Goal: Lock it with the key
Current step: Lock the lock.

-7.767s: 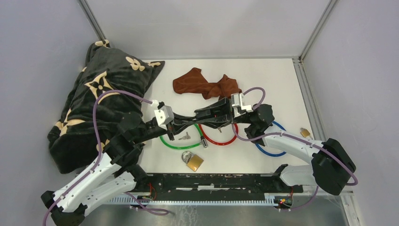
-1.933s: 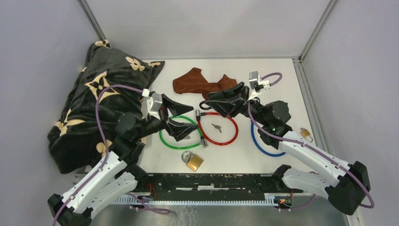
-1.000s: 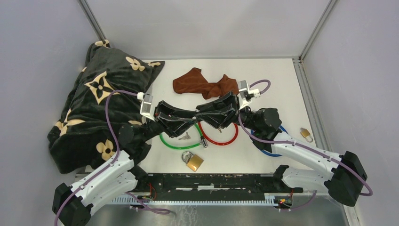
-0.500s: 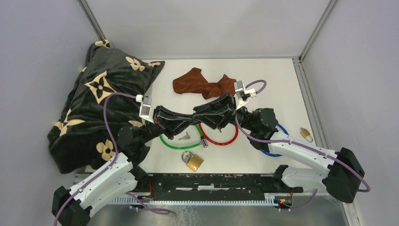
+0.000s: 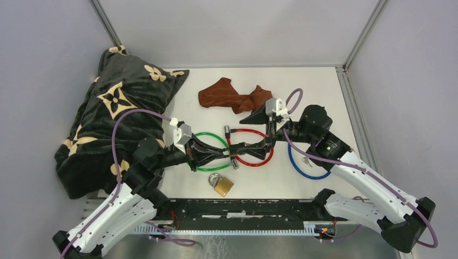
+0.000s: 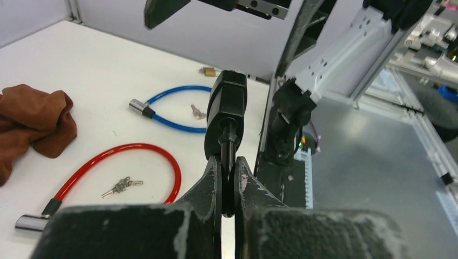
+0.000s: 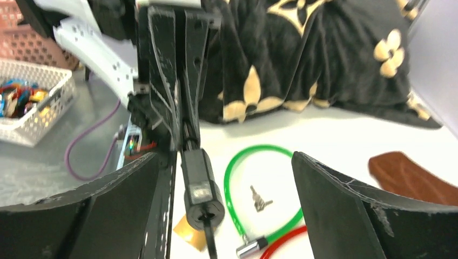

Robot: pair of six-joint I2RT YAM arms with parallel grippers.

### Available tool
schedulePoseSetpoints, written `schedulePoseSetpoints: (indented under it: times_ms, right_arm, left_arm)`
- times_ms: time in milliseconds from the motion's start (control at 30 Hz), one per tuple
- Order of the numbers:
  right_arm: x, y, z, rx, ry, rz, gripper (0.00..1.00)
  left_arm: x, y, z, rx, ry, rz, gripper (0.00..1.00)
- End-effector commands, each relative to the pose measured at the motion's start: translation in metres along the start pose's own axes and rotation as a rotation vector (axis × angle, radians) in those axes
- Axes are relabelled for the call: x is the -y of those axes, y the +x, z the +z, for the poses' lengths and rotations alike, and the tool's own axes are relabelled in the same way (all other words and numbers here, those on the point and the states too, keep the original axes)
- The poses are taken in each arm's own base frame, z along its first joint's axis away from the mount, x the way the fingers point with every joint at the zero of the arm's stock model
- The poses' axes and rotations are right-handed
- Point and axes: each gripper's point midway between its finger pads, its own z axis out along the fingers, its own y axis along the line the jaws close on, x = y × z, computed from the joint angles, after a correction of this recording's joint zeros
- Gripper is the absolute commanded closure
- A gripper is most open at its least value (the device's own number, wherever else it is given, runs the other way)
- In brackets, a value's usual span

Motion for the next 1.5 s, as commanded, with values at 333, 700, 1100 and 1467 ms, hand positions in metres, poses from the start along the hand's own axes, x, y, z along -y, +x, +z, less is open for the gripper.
schedulePoseSetpoints:
  times_ms: [333, 700, 1100, 1467]
  right_arm:
    - [-0.037, 0.032, -0.020, 0.129, -0.147, -0.160, 0.02]
    - [-0.029, 0.062, -0.007, 0.068, -0.131, 0.107, 0.10]
    - [-0.042, 0.071, 0.008, 0.102, -0.171, 0.130, 0.27]
    - [-0.031, 0.050, 0.011, 0.202, -0.107, 0.199, 1.00]
  left_arm:
    - [0.022, -0.012, -0.008, 0.041, 0.102, 0.120, 0.98]
    - [0.025, -0.013, -0.003, 0.043, 0.144, 0.098, 0.98]
    - [0.024, -0.013, -0.002, 0.047, 0.147, 0.076, 0.98]
    - [0.024, -0.011, -0.002, 0.046, 0.145, 0.052, 0.98]
